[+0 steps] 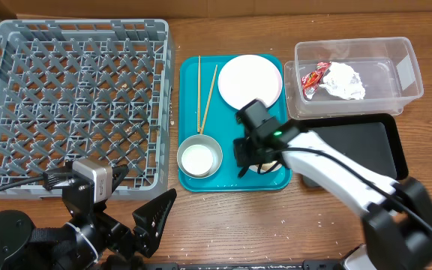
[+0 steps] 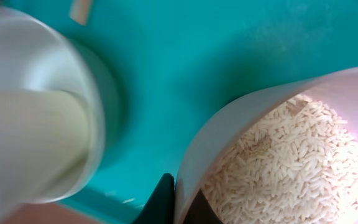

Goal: Sort waste into correct bins and load items into the dishwasher
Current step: 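Grasp the rim of the small rice plate with the right gripper, then tip the rice plate over the black tray with the right gripper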

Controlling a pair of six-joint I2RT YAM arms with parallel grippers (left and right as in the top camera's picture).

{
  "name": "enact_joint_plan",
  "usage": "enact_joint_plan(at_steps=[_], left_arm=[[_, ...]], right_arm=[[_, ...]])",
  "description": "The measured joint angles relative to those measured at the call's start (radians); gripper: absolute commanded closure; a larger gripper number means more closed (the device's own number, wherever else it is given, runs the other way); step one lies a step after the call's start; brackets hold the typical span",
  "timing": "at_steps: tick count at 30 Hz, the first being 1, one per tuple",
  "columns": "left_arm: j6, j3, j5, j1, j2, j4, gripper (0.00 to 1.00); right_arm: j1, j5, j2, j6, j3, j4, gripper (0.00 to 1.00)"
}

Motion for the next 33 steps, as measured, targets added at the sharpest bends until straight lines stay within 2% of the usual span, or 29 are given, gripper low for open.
enact_joint_plan(at_steps=[3,6,13,18,22,25,33], left_arm=[[0.000,0.000,0.000,0.000,0.000,0.000,0.00],[0.000,0.000,0.000,0.000,0.000,0.000,0.00],[0.000,0.000,0.000,0.000,0.000,0.000,0.00],[0.000,0.000,0.000,0.000,0.000,0.000,0.00],[0.000,0.000,0.000,0.000,0.000,0.000,0.00],[0.000,0.000,0.000,0.000,0.000,0.000,0.00],[0.000,0.000,0.000,0.000,0.000,0.000,0.00]], right_arm=[[-0.082,-0.094,-0.092,0.056,0.010,-0.012,0.96],[-0.237,-0.203,-0.181,0.100,0.026,-0.035,0.96],[-0.545,-0.464,-0.189,0.122,-0.006,-0.042,0.96],[-0.721,-0.686,-0.184,0.084,-0.125,0.078,0.96],[-0.823,-0.914,-0.156,-0.005,-0.208,0.256,0.96],[-0.868,-1.039,-0.138,-0.050,-0.245,0.286,0.96],[-0.943,-1.100,-0.121,-0.048,-0.331,0.285,0.96]])
